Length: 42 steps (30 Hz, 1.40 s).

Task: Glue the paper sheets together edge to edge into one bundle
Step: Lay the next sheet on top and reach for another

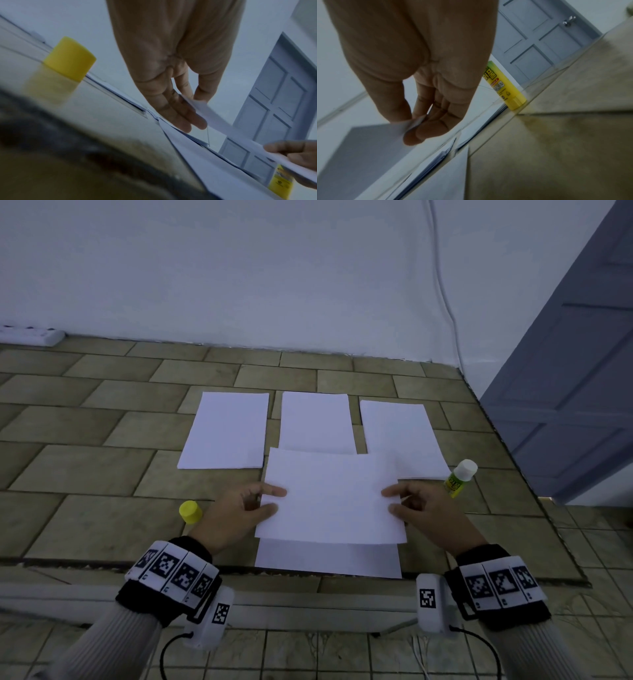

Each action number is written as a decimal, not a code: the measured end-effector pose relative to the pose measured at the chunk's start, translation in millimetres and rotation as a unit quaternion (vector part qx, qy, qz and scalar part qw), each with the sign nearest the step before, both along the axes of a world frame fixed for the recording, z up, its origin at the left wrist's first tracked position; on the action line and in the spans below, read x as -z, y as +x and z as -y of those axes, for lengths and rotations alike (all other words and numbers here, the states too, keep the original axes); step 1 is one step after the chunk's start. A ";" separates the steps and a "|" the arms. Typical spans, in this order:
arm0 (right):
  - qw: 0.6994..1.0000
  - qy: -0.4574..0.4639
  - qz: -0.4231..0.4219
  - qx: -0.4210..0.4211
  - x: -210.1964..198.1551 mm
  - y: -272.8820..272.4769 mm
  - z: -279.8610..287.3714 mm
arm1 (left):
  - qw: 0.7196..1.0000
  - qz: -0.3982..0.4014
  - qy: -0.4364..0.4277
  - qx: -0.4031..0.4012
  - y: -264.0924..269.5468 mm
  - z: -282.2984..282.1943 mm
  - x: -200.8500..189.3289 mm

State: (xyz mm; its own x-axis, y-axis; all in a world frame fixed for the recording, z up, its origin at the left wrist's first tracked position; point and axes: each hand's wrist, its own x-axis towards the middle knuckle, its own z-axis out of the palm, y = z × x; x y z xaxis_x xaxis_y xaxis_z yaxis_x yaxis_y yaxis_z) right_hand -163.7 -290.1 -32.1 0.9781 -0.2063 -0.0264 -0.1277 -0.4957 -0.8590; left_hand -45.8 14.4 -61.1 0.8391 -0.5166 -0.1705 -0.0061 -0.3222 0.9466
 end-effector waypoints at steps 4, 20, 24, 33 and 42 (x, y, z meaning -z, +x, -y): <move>0.992 -0.098 -0.068 -0.030 3.4 -8.0 -3.9 | 0.987 0.111 0.112 0.035 -3.4 1.1 0.7; 0.970 -0.214 -0.116 -0.014 20.8 1.4 -19.8 | 0.960 0.202 0.191 0.044 -6.9 4.6 -0.2; 0.973 -0.202 -0.110 -0.008 23.5 -0.2 -18.0 | 0.960 0.201 0.189 0.044 -7.4 4.2 0.2; 0.984 -0.156 -0.086 -0.012 24.6 -4.7 -12.3 | 0.961 0.191 0.195 0.041 -8.8 2.4 0.8; 0.986 -0.142 -0.084 -0.029 23.1 -6.4 -9.7 | 0.962 0.190 0.191 0.047 -9.4 1.3 1.7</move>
